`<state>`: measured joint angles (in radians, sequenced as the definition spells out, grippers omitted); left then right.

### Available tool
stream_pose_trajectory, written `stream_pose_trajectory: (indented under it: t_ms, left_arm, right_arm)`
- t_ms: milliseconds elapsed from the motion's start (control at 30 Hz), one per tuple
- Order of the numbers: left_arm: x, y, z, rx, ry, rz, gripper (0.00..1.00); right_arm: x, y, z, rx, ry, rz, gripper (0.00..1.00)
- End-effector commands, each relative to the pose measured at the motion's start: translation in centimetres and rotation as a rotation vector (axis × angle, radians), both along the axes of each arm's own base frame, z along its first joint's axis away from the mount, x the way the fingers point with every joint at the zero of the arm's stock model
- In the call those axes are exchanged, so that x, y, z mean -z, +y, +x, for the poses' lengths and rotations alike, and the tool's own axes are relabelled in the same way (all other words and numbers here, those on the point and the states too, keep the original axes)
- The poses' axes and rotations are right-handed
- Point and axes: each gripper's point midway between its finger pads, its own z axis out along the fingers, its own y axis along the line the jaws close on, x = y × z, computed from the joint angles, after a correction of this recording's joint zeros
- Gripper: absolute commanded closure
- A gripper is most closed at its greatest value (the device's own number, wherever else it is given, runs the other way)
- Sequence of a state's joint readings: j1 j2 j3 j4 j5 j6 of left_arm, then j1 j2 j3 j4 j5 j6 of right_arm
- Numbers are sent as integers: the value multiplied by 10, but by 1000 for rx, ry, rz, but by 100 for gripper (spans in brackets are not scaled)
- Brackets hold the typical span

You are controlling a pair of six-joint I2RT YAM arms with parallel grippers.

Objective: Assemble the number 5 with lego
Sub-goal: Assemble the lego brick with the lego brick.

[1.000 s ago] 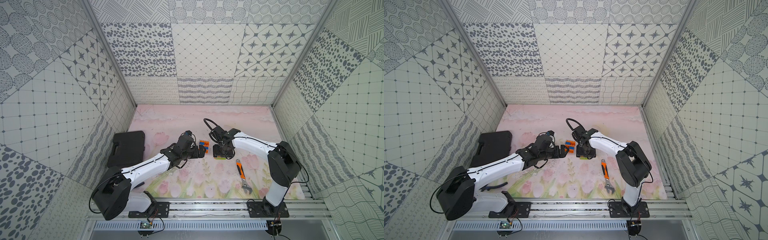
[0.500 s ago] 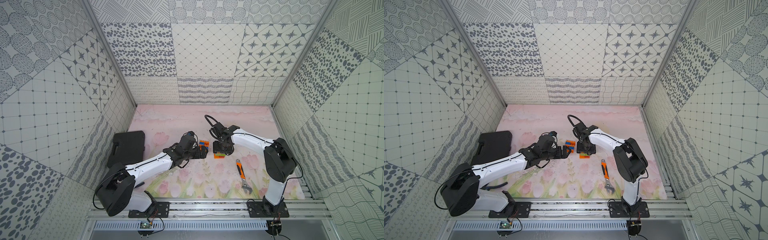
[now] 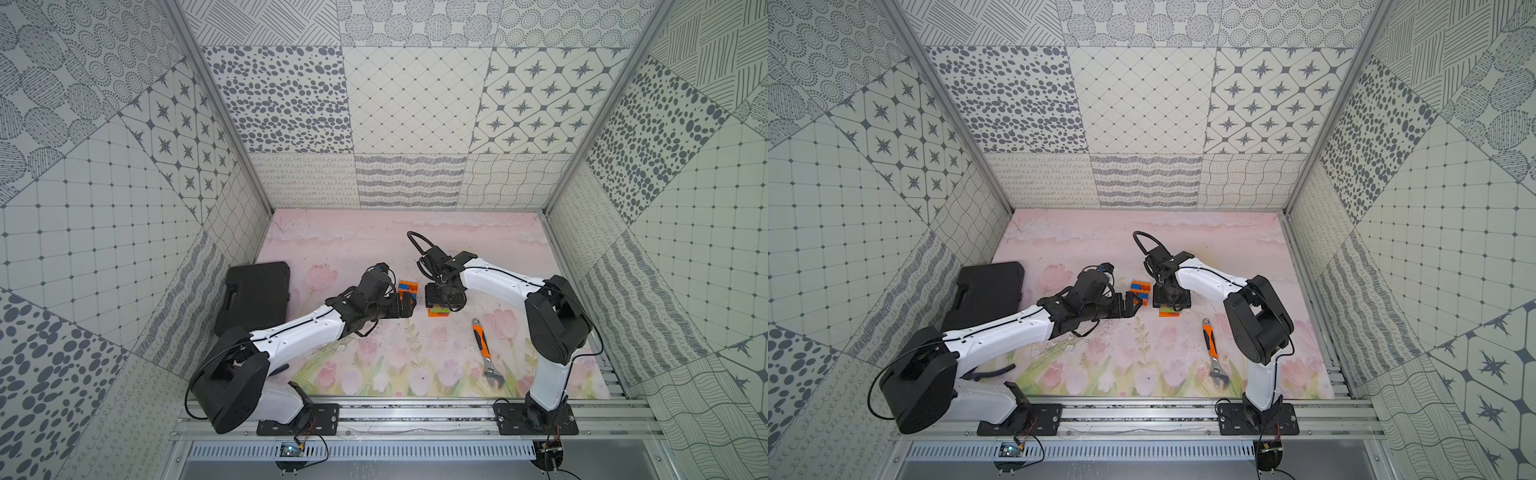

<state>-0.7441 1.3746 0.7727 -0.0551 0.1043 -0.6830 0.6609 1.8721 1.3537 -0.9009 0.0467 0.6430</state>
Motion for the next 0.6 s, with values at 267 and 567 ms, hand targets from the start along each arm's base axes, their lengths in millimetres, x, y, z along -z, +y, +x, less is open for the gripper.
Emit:
stream_pose_trajectory:
  t_ms: [267, 567]
  left_arm:
    - [-7, -2, 3, -11, -23, -31, 1]
    - [-8, 0, 4, -20, -26, -23, 1]
  right_arm:
    - [33, -9, -15, -19, 88, -81, 36]
    - [42, -8, -24, -25, 115, -105, 37]
